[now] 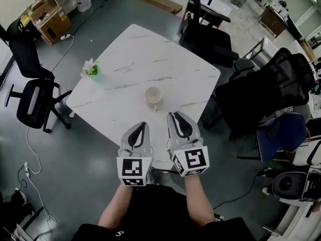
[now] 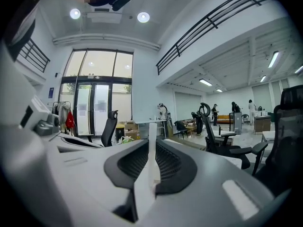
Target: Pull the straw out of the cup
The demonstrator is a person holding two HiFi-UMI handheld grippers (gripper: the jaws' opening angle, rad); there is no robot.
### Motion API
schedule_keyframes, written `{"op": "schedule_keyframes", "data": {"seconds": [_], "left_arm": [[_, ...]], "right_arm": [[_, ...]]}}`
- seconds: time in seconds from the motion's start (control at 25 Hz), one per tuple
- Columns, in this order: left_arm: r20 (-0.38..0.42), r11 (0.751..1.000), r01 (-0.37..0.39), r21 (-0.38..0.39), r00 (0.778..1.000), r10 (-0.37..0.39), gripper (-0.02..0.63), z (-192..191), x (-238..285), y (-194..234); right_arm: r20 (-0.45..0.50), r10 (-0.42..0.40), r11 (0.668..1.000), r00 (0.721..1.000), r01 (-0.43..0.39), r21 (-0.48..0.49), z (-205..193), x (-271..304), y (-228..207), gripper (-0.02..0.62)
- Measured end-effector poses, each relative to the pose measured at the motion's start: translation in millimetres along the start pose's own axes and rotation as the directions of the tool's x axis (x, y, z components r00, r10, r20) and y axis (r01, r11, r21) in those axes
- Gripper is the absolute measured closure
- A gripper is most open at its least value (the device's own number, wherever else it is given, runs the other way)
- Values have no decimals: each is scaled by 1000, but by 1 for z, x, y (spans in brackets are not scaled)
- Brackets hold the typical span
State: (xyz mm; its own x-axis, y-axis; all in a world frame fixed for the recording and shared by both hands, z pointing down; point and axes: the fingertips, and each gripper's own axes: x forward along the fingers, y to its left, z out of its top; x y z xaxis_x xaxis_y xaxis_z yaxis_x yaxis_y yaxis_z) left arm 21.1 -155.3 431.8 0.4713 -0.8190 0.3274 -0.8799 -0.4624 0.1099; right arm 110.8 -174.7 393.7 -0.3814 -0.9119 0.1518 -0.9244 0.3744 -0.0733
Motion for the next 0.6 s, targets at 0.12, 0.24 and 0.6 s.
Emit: {"op": "schedule_keyframes", "data": {"seconds": [0.12,0.24,0.6], "left_arm": [[38,1000,-5,10,999,5,604,8,-13,-11],[66,1000,-7,29,998,5,604,13,-22,-16],[115,996,-36,84,993,26,604,32,-38,-23]], "right_arm": [[27,5,1000,1000,-5,-3,5,-24,1,548],[63,4,1000,998,-5,10,11,-40,1,548],[125,-8,998,992,1,55,23,-74,-4,548]]}}
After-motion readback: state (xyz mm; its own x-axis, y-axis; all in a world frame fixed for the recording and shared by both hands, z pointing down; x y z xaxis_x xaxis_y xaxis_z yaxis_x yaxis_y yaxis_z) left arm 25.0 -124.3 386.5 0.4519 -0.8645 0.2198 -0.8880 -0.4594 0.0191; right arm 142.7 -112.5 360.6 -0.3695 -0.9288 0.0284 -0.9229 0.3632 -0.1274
